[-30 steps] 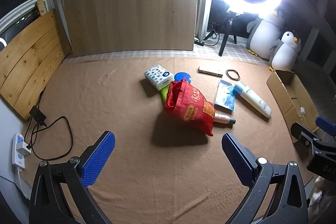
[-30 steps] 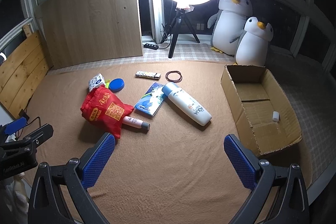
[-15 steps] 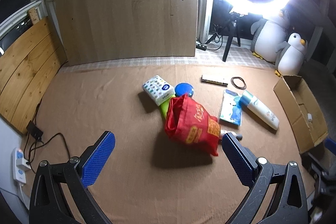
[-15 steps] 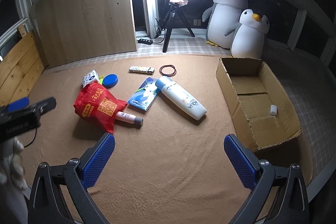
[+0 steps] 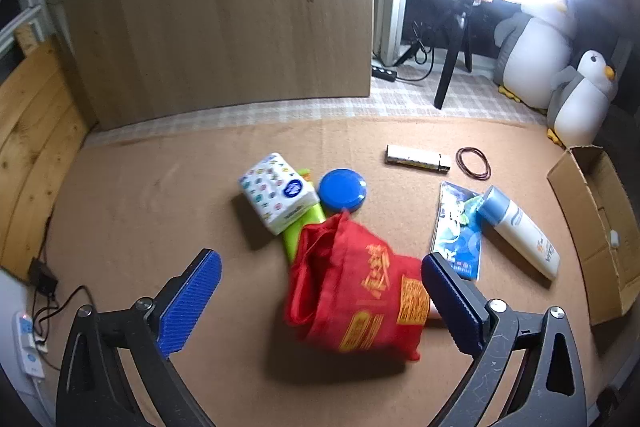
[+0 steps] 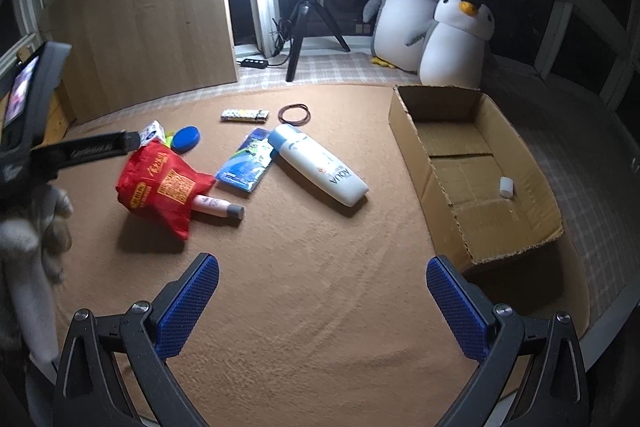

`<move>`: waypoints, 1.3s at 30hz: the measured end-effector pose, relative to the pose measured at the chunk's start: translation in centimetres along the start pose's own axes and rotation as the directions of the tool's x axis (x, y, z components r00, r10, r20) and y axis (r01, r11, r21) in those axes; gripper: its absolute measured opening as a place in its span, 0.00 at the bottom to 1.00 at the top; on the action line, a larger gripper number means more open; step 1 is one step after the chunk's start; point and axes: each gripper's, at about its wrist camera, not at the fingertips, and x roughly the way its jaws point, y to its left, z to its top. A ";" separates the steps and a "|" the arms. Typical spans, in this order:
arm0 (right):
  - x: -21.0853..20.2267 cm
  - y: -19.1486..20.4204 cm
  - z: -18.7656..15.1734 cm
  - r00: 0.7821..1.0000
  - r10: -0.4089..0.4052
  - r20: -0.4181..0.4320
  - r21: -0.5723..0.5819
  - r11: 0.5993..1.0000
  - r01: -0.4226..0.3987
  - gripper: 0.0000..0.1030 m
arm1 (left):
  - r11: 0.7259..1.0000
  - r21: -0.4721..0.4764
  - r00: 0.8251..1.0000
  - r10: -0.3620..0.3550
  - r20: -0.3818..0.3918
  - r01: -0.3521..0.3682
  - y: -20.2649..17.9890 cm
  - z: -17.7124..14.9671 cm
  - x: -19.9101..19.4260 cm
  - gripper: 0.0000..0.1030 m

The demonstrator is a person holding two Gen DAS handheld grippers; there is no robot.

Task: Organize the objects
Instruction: 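Move the left tool to the red pouch and close its fingers on it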

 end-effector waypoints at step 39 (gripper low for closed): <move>1.3 1.1 0.1 0.999 0.041 -0.029 -0.024 0.999 -0.042 1.00 | 0.995 -0.079 0.969 -0.080 -0.235 0.063 4.7 -5.8 6.2 0.66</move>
